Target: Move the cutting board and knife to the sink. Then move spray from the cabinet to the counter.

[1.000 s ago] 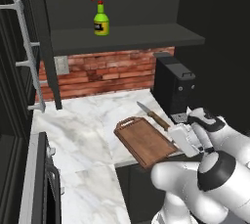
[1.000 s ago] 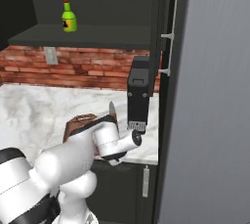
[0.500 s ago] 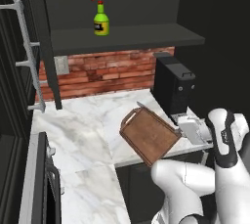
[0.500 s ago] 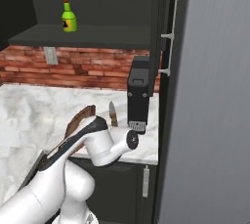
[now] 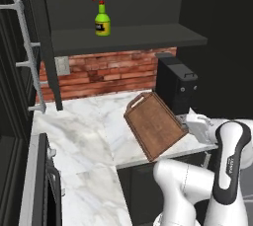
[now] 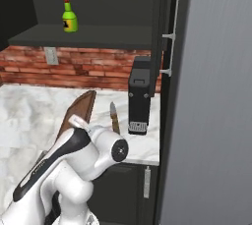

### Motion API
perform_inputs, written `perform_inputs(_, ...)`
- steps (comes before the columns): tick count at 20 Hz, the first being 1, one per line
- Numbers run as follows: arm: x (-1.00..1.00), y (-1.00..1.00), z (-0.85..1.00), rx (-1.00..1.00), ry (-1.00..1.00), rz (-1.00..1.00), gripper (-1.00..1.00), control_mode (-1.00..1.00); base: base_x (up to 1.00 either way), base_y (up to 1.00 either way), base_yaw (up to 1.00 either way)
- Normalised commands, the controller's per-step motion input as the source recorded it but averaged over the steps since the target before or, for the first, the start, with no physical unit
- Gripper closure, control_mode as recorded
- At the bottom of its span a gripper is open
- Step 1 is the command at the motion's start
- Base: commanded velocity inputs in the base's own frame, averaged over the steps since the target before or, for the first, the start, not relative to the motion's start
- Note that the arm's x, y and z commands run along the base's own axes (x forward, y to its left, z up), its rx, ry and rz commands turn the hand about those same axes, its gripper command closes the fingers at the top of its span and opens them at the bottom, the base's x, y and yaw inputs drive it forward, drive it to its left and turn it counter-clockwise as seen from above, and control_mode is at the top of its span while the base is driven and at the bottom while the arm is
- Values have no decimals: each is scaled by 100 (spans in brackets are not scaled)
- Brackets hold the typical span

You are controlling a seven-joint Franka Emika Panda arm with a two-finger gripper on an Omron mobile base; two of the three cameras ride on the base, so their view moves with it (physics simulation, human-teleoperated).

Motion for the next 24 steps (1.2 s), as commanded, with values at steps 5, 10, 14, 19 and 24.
perform_inputs(5,0,0,23,-8,0,-5,100,-100,0,0,0)
perform_inputs(10,0,0,9,-2,4,-11,100,-100,0,0,0)
perform_inputs(14,0,0,0,0,0,0,100,-100,0,0,0)
perform_inputs(19,0,0,0,0,0,0,100,-100,0,0,0)
perform_inputs(24,-15,0,0,0,0,0,100,100,-8,0,0)
